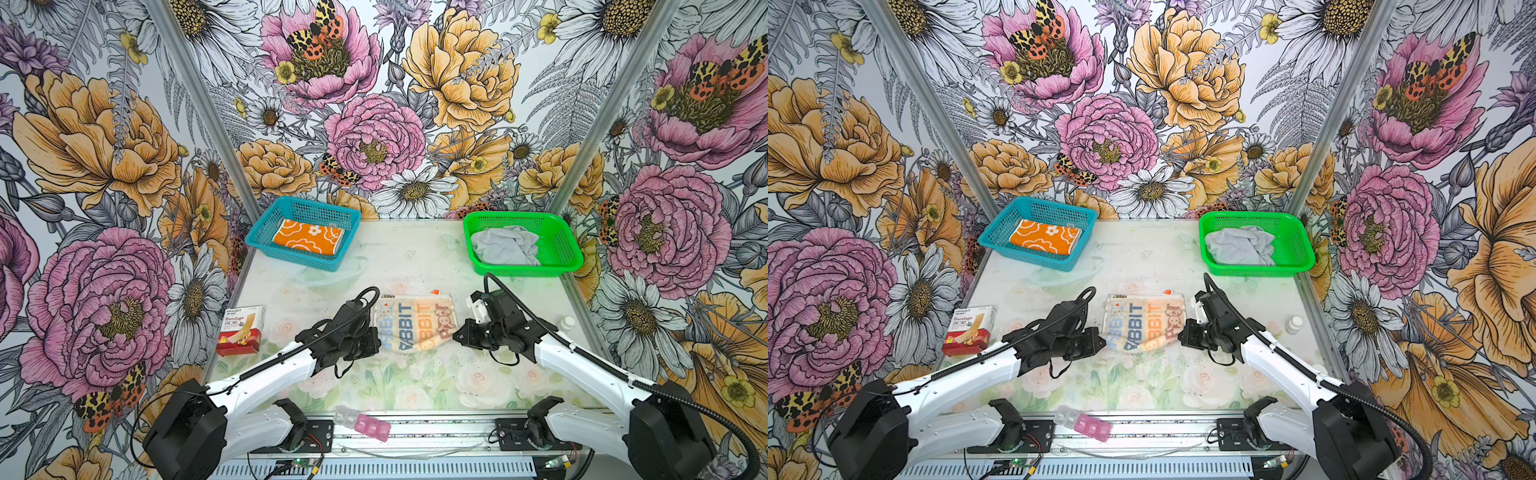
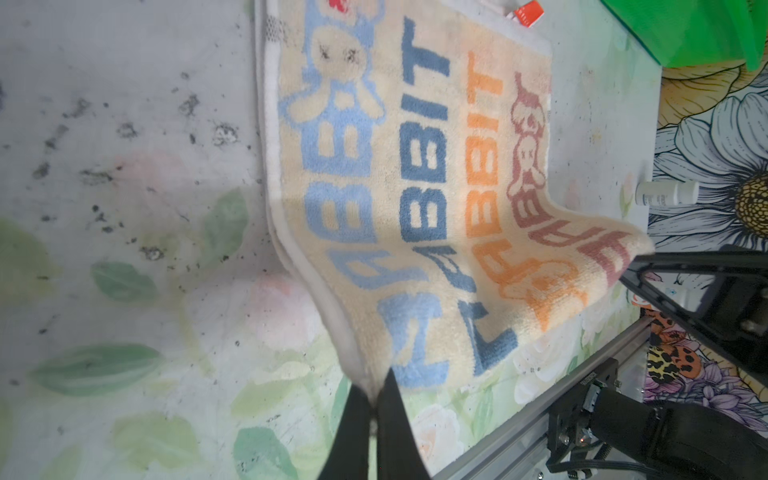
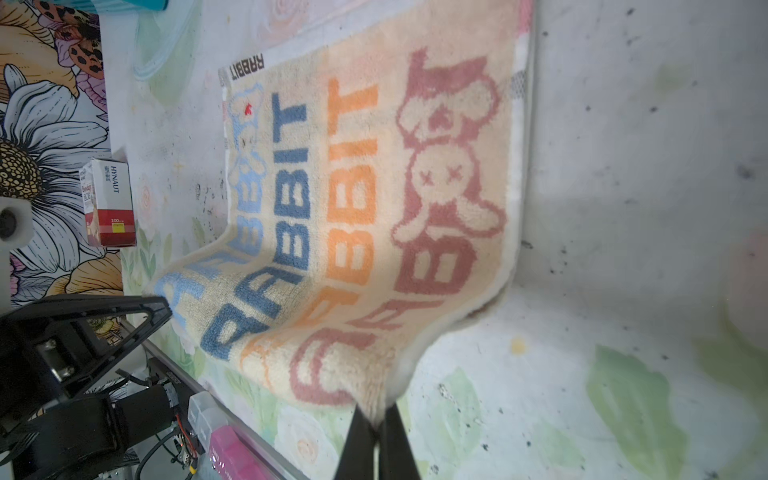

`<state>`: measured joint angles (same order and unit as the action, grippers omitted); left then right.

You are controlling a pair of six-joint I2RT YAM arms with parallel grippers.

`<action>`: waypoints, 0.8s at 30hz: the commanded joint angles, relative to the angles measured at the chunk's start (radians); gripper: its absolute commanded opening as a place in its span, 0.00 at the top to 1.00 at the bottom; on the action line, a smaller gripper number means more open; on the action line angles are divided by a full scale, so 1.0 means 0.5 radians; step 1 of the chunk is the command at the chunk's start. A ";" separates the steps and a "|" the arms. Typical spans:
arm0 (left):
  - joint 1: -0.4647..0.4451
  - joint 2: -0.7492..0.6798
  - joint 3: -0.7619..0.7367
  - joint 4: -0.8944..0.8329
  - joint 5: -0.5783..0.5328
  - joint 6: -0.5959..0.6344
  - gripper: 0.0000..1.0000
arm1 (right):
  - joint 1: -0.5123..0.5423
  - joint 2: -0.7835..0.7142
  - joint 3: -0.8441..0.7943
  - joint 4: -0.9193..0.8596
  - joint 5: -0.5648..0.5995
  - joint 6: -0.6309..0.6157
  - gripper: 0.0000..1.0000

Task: Fold and stack the towels
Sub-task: 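Lift the near edge and fold it over toward the far edge with both grippers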

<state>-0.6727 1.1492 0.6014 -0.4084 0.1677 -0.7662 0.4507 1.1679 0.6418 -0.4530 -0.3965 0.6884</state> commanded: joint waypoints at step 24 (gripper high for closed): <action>0.503 0.849 0.761 0.002 0.301 0.497 0.96 | -0.311 0.808 0.645 0.007 -0.026 -0.387 1.00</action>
<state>-0.4339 1.5497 0.9413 -0.4156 0.2905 -0.5568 0.3058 1.5589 0.9230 -0.4549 -0.4137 0.5247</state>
